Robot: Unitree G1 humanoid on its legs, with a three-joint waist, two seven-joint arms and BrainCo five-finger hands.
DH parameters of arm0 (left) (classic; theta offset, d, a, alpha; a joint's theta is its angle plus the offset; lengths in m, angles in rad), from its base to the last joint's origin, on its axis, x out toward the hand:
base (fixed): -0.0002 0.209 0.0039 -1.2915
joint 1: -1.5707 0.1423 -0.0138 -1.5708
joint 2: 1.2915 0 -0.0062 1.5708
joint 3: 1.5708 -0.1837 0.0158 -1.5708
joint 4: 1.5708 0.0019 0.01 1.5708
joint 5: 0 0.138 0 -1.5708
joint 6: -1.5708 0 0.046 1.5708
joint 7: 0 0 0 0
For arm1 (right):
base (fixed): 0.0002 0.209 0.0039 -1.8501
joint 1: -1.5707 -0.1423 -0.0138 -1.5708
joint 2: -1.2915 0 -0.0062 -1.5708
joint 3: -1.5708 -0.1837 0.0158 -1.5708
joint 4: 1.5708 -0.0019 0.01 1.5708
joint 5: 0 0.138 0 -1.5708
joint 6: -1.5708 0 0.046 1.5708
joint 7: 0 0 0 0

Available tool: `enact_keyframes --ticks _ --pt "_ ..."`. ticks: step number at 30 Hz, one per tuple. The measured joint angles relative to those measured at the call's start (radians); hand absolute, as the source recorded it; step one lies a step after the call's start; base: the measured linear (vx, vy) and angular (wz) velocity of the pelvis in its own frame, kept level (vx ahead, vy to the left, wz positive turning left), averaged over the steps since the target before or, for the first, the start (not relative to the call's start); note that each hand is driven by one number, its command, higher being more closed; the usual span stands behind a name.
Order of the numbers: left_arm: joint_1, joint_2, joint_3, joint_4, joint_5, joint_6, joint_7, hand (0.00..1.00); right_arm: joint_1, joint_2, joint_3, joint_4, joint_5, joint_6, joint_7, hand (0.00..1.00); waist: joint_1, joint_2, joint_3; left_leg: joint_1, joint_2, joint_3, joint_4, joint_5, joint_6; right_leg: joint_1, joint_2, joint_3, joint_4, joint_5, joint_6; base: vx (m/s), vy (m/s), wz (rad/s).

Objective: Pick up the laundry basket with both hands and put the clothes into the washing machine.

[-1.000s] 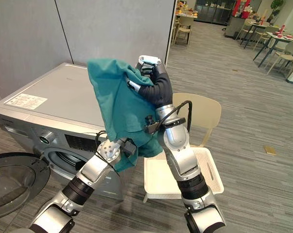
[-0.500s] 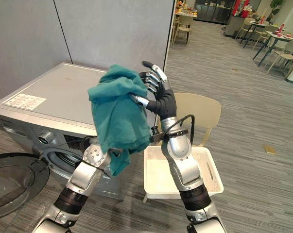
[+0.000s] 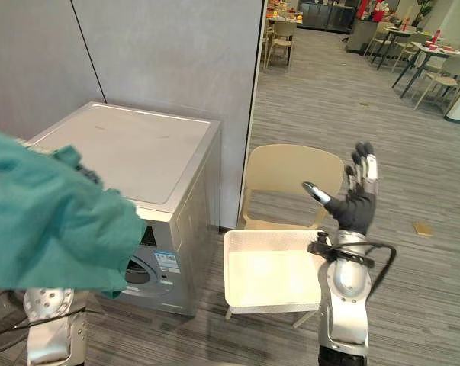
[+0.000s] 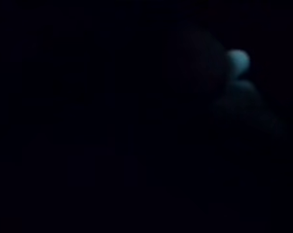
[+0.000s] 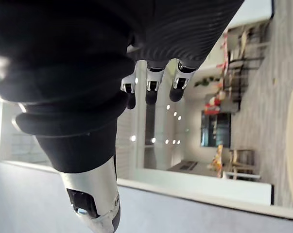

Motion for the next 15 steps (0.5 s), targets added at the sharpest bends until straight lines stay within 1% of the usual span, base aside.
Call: enact_keyframes --ticks 2,3,4,6,8,9,10,11,12,13,14,15 --pt "0.043 -0.043 0.084 -0.02 0.001 -0.008 0.007 1.0 0.042 0.011 -0.068 0.014 -0.026 0.01 -0.003 0.0 0.001 0.011 0.004 -0.003 0.004 -0.008 0.0 0.0 0.0 0.0 0.002 -0.003 0.009 -0.012 0.005 0.02 -0.009 0.09" --pt "0.051 -0.053 0.104 -0.023 0.002 -0.008 0.01 1.0 0.048 0.015 -0.087 0.025 -0.037 0.011 -0.005 0.0 0.0 0.013 0.006 -0.004 0.004 -0.01 0.0 0.0 0.0 0.0 0.003 -0.005 0.009 -0.013 0.004 0.01 -0.012 0.1" --pt "0.072 -0.072 0.142 -0.035 0.002 -0.009 0.022 1.0 0.058 0.018 -0.12 0.058 -0.063 0.02 -0.021 0.0 0.0 0.017 0.006 -0.007 0.006 -0.014 0.0 0.0 0.0 0.001 0.004 -0.01 0.01 -0.014 0.002 0.02 -0.013 0.15" --pt "0.088 -0.099 0.185 -0.05 0.001 -0.015 0.023 1.0 0.083 0.019 -0.177 0.112 -0.113 0.05 -0.034 0.0 0.003 0.021 0.007 -0.018 0.006 -0.032 0.001 0.001 0.0 0.001 0.004 -0.028 0.015 -0.018 0.0 0.03 -0.011 0.23" --pt "0.094 -0.104 0.233 -0.05 0.0 -0.033 0.021 1.0 0.092 0.019 -0.274 0.206 -0.2 0.095 -0.039 0.0 0.003 0.025 0.011 -0.052 0.007 -0.076 0.007 0.015 0.002 -0.001 0.005 -0.069 0.022 -0.022 0.001 0.04 -0.012 0.5" --pt "0.092 -0.105 0.239 -0.05 0.0 -0.033 0.02 1.0 0.1 0.019 -0.305 0.229 -0.215 0.104 -0.039 0.0 0.003 0.022 0.014 -0.065 0.007 -0.092 0.007 0.02 0.004 -0.001 0.006 -0.087 0.023 -0.021 0.003 0.01 -0.022 0.87" --pt "0.09 -0.105 0.239 -0.05 -0.002 -0.039 0.019 1.0 0.115 0.019 -0.377 0.267 -0.261 0.14 -0.039 0.0 0.0 0.023 0.021 -0.095 0.006 -0.123 0.008 0.03 0.009 0.005 0.007 -0.135 0.027 -0.027 0.003 -0.02 -0.019 1.04" --pt "0.086 -0.105 0.237 -0.05 -0.003 -0.042 0.017 1.0 0.126 0.019 -0.456 0.307 -0.302 0.167 -0.039 0.0 -0.002 0.023 0.04 -0.119 0.012 -0.112 0.009 0.019 0.04 0.009 0.006 -0.186 0.05 -0.045 0.003 -0.03 -0.022 1.12" --pt "0.083 -0.105 0.236 -0.049 -0.003 -0.043 0.016 1.0 0.127 0.02 -0.497 0.335 -0.321 0.179 -0.04 0.0 -0.002 0.021 0.05 -0.132 0.026 -0.068 0.019 -0.002 0.071 0.015 0.005 -0.218 0.061 -0.049 -0.003 0.0 -0.006 1.33" --pt "0.077 -0.106 0.235 -0.043 -0.003 -0.045 0.015 1.0 0.144 0.02 -0.564 0.39 -0.359 0.209 -0.042 0.0 -0.011 0.005 0.063 -0.158 0.059 0.056 0.076 -0.058 0.157 0.029 0.001 -0.277 0.063 -0.052 -0.009 0.05 -0.001 1.08" --pt "0.073 -0.106 0.235 -0.037 -0.004 -0.048 0.014 1.0 0.151 0.017 -0.59 0.423 -0.372 0.216 -0.041 0.0 -0.015 -0.011 0.07 -0.166 0.078 0.129 0.109 -0.079 0.185 0.039 -0.001 -0.298 0.058 -0.052 -0.009 0.07 0.007 1.19" --pt "0.07 -0.107 0.24 -0.021 -0.016 -0.05 0.005 1.0 0.151 0.005 -0.631 0.491 -0.397 0.234 -0.031 0.0 -0.015 -0.022 0.08 -0.189 0.132 0.264 0.184 -0.103 0.221 0.057 0.003 -0.333 0.049 -0.059 -0.007 0.07 0.011 0.9"
